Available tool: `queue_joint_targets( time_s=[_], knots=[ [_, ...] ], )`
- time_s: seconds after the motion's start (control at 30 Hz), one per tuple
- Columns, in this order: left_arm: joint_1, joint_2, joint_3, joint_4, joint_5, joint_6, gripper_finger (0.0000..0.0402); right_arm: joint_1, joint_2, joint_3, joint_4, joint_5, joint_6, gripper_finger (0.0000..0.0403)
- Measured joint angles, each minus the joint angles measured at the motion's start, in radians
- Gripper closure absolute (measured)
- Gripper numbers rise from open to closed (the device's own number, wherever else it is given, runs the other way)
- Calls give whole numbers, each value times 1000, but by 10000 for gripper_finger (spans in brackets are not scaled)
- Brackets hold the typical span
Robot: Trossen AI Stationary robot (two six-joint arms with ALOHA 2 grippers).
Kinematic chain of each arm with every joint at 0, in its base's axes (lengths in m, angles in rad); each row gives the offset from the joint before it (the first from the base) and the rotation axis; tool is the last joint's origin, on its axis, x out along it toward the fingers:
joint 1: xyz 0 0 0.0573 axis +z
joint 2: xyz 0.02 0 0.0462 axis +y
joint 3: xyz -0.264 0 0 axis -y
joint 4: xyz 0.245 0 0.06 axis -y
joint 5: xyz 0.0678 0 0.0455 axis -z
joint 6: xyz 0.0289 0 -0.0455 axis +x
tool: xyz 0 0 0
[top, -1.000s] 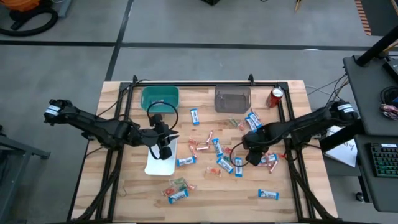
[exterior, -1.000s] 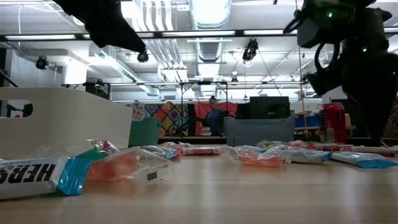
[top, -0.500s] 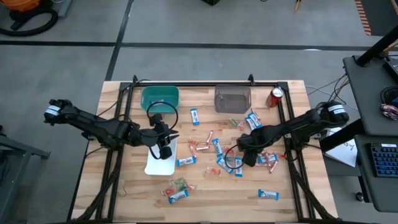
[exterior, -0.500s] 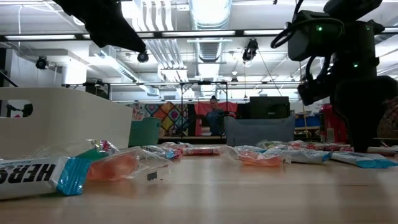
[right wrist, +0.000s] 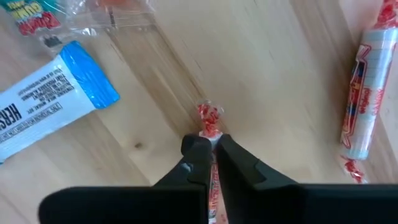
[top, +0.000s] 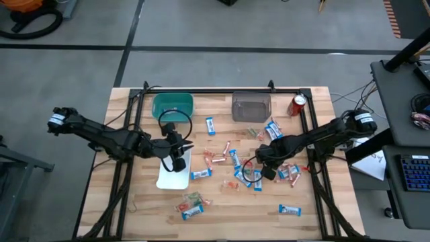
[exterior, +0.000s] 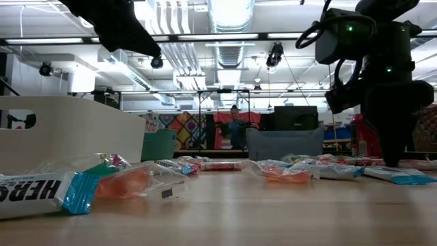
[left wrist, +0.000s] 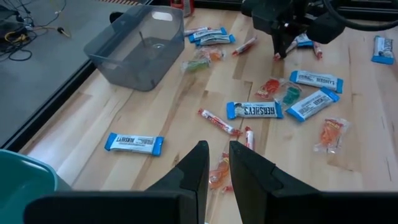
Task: Sort candy
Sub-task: Put the transparent candy rolls into the black bin
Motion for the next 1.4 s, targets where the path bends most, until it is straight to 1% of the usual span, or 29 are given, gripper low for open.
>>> queue_joint_targets(
  time_s=[0.23,0.47,0.57,0.67,0.87,1.03,1.13,1.23,1.4],
  knots=[
    [0,0,0,6,0,0,354,0,-37,0,39,28,-1,391],
    [0,0,0,9,0,0,354,0,-127,2,188,69,-41,391],
    [0,0,0,13,0,0,354,0,-159,2,279,129,-82,390],
    [0,0,0,19,-1,0,354,0,-181,1,396,219,-155,390],
    [0,0,0,61,-3,0,354,-22,-178,0,734,419,-380,390],
    [0,0,0,74,-3,1,354,-81,-140,-2,1067,533,-606,390],
    [0,0,0,75,-3,0,354,-143,-118,-2,1216,555,-687,390],
    [0,0,0,85,-5,0,354,-223,-97,-3,1278,558,-705,390],
    [0,0,0,111,-80,1,354,-362,-46,-4,1292,566,-684,390]
  ],
)
